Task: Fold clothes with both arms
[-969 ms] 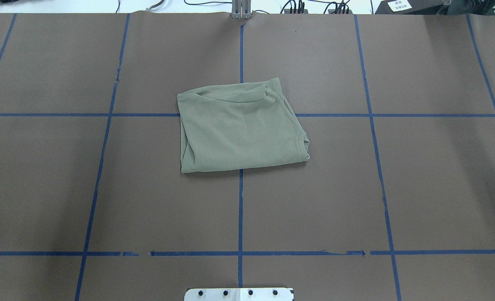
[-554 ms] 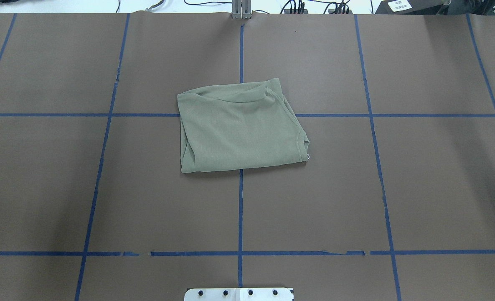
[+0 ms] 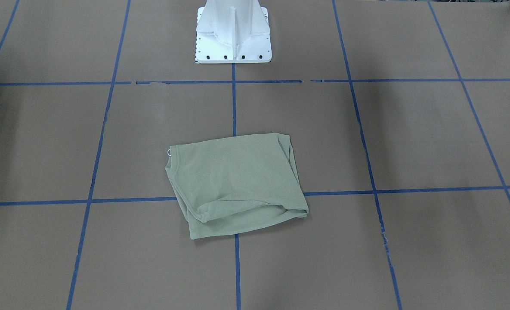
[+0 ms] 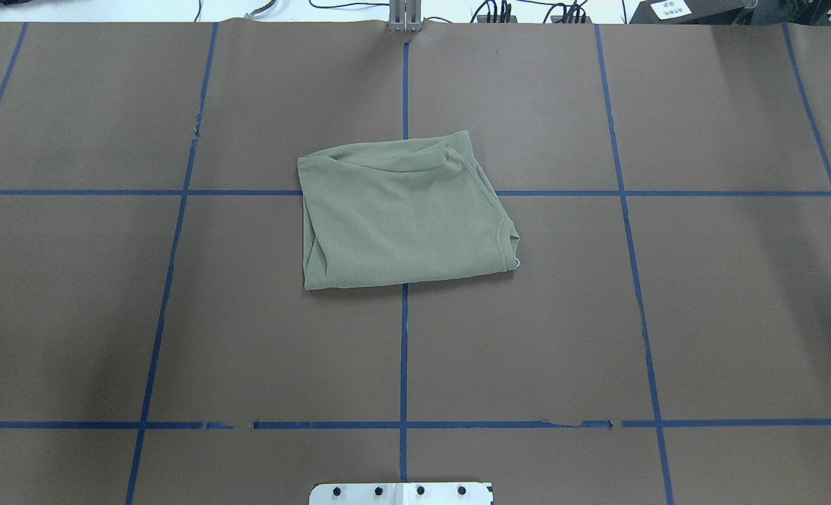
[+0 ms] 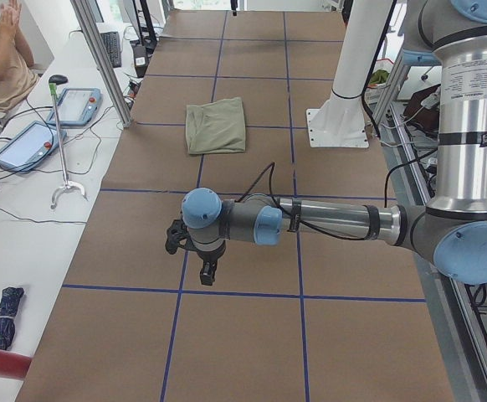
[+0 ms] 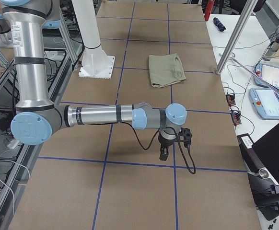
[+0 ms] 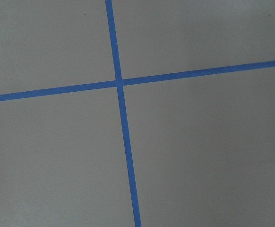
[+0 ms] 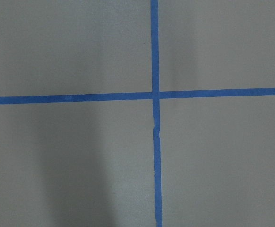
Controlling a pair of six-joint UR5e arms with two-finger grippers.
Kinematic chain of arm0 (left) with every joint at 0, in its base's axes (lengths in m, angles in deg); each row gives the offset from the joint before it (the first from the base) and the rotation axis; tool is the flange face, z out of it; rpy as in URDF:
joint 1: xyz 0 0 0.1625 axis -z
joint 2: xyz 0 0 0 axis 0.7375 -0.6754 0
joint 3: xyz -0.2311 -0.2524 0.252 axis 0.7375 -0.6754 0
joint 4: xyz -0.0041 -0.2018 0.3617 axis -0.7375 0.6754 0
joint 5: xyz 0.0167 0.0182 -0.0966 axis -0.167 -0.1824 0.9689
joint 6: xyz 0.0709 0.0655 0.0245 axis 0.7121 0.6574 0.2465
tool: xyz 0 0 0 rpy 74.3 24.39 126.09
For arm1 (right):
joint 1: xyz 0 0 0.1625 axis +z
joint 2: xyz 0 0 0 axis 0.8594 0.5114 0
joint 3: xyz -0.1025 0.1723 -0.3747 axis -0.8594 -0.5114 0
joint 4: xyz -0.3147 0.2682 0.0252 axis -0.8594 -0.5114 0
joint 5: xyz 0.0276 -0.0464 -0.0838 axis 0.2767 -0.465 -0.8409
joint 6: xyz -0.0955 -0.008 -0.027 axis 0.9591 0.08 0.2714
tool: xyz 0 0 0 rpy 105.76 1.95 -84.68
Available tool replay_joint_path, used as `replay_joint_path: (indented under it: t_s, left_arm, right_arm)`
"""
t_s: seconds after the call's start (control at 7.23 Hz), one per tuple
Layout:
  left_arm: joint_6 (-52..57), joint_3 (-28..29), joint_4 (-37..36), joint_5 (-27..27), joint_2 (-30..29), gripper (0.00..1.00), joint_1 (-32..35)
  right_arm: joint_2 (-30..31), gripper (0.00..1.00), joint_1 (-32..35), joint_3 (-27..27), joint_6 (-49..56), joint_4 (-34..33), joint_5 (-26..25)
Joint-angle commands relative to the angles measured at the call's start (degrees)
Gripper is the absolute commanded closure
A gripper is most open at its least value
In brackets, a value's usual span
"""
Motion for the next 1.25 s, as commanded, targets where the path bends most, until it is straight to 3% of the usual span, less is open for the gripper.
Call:
replay_joint_path:
  t_s: [0.0, 0.69, 0.97, 1.11]
  left_arm:
    - [0.1, 0.1, 0.0, 0.0, 0.1, 0.0, 0.0]
    - [0.1, 0.2, -0.1, -0.6, 0.8, 0.0, -0.4]
    - [0.0, 0.2, -0.8, -6.6, 0.3, 0.0, -0.4]
    - [0.1, 0.1, -2.1, -6.6, 0.2, 0.0, -0.4]
  right_arm:
    - [0.4, 0.0, -0.1, 0.0, 0.0, 0.4, 0.1]
    - [0.7, 0.0, -0.2, 0.1, 0.1, 0.4, 0.2]
    - [0.7, 0.0, -0.2, 0.1, 0.1, 0.4, 0.2]
    - [0.7, 0.0, -0.3, 0.1, 0.0, 0.4, 0.2]
